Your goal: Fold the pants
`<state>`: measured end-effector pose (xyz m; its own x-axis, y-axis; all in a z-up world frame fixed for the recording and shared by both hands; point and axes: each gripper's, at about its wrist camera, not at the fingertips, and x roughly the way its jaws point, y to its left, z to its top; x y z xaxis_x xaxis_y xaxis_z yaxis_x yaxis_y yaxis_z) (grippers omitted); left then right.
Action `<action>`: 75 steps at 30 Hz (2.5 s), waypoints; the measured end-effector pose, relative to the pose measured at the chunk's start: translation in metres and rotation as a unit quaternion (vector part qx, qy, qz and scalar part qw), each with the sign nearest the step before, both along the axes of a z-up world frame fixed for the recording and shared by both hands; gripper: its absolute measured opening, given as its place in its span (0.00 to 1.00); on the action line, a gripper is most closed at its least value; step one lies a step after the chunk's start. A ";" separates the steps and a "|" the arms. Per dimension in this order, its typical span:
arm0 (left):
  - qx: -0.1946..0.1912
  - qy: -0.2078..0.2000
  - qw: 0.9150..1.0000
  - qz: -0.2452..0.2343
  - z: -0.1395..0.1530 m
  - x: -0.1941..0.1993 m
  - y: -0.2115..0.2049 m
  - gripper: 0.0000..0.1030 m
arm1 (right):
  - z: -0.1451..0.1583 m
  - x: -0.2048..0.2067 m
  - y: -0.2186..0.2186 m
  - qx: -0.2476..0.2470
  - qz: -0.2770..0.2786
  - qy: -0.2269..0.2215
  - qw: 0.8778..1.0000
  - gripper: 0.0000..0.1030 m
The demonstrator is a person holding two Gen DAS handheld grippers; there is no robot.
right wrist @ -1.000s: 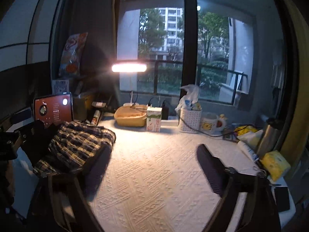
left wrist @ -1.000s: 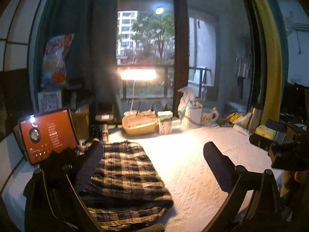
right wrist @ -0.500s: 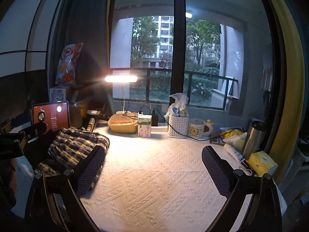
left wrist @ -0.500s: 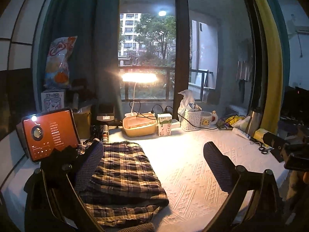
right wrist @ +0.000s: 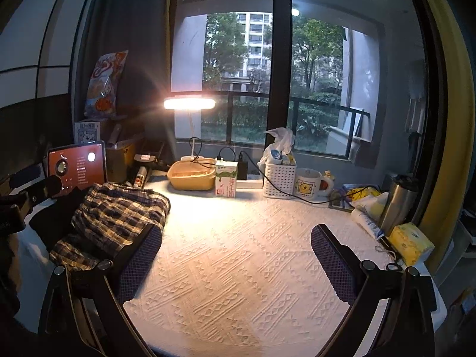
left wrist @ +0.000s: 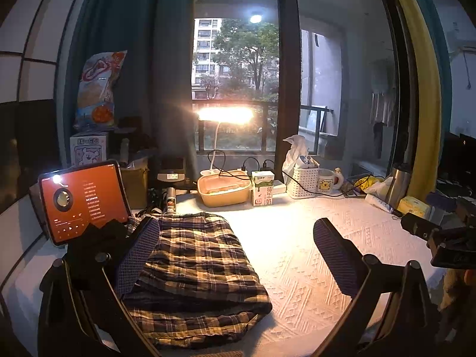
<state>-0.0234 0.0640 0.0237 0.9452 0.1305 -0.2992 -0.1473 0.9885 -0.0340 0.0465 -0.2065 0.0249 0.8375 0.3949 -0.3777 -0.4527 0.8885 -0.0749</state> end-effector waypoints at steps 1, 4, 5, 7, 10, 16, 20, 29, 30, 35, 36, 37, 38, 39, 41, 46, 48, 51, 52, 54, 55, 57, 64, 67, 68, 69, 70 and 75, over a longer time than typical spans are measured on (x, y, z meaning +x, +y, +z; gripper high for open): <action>0.000 0.000 1.000 0.000 0.000 0.000 0.000 0.99 | 0.000 0.000 0.000 0.000 0.001 0.001 1.000 0.98; 0.001 -0.001 1.000 0.000 0.001 -0.001 -0.001 0.99 | -0.001 0.000 0.002 -0.001 0.002 0.002 1.000 0.98; 0.001 -0.002 1.000 0.000 0.001 -0.001 -0.001 0.99 | -0.001 0.000 0.002 -0.001 0.002 0.002 1.000 0.98; 0.001 -0.003 1.000 0.001 0.001 -0.001 -0.001 0.99 | -0.001 0.000 0.002 -0.001 0.002 0.001 1.000 0.98; 0.002 -0.002 1.000 -0.001 0.001 0.000 -0.002 0.99 | -0.001 0.000 0.002 -0.001 0.002 0.002 1.000 0.98; 0.005 0.000 1.000 -0.004 0.001 0.001 -0.004 0.99 | -0.001 0.000 0.002 0.001 0.000 0.003 1.000 0.98; 0.006 0.000 1.000 -0.001 0.002 0.001 -0.005 0.99 | -0.001 0.000 0.001 0.001 0.001 0.003 1.000 0.98; 0.006 0.000 1.000 0.001 0.001 0.000 -0.003 0.99 | -0.001 0.000 0.001 0.002 0.001 0.004 1.000 0.98; 0.006 0.000 1.000 0.002 0.001 0.000 -0.002 0.99 | -0.001 0.000 0.001 0.002 0.001 0.004 1.000 0.98; 0.006 -0.001 1.000 0.003 0.001 -0.001 -0.001 0.99 | -0.001 0.000 0.001 0.002 0.001 0.004 1.000 0.98; 0.006 -0.001 1.000 0.003 0.001 -0.001 -0.001 0.99 | -0.001 0.000 0.001 0.002 0.001 0.004 1.000 0.98; 0.006 -0.001 1.000 0.003 0.001 -0.001 -0.001 0.99 | -0.001 0.000 0.001 0.002 0.001 0.004 1.000 0.98; 0.006 -0.001 1.000 0.003 0.001 -0.001 -0.001 0.99 | -0.001 0.000 0.001 0.002 0.001 0.004 1.000 0.98; 0.007 -0.001 1.000 0.003 0.001 -0.001 -0.001 0.99 | -0.001 0.000 0.001 0.002 0.002 0.004 1.000 0.98; 0.007 -0.001 1.000 0.004 0.001 -0.001 -0.001 0.99 | -0.001 0.000 0.001 0.002 0.002 0.004 1.000 0.98; 0.007 -0.002 1.000 0.004 0.001 -0.001 -0.001 0.99 | -0.001 0.000 0.001 0.002 0.001 0.004 1.000 0.98; 0.007 -0.002 1.000 0.004 0.001 -0.001 0.000 0.99 | -0.001 0.000 0.001 0.002 0.001 0.004 1.000 0.98; 0.007 -0.001 1.000 0.004 0.001 -0.001 -0.001 0.99 | -0.002 0.000 0.001 0.002 0.001 0.004 1.000 0.98; 0.007 -0.001 1.000 0.003 0.001 -0.001 0.000 0.99 | -0.002 0.000 0.001 0.002 0.001 0.004 1.000 0.98; 0.006 -0.002 1.000 0.004 0.001 -0.001 -0.001 0.99 | -0.002 0.000 0.001 0.002 0.001 0.004 1.000 0.98; 0.007 -0.002 1.000 0.004 0.001 -0.001 -0.001 0.99 | -0.002 0.000 0.000 0.002 0.001 0.005 1.000 0.98; 0.005 -0.001 1.000 0.004 0.001 -0.001 -0.001 0.99 | -0.002 0.000 0.000 0.002 0.002 0.005 1.000 0.98; -0.004 -0.001 1.000 0.003 0.003 -0.001 0.005 0.99 | -0.003 0.001 -0.001 0.001 0.002 0.008 1.000 0.98; -0.002 0.000 1.000 0.004 0.002 -0.001 0.004 0.99 | -0.004 0.000 -0.001 0.001 0.002 0.009 1.000 0.98; -0.002 0.000 1.000 0.004 0.002 -0.001 0.004 0.99 | -0.003 0.000 -0.001 0.002 0.002 0.009 1.000 0.98; -0.002 0.000 1.000 0.004 0.002 -0.001 0.004 0.99 | -0.003 0.001 -0.001 0.003 0.004 0.010 1.000 0.98; -0.002 -0.001 1.000 0.004 0.002 -0.001 0.005 0.99 | -0.003 0.001 -0.001 0.004 0.004 0.010 1.000 0.98; -0.001 -0.001 1.000 0.001 0.002 -0.001 0.006 0.99 | -0.003 0.001 -0.001 0.004 0.003 0.010 1.000 0.98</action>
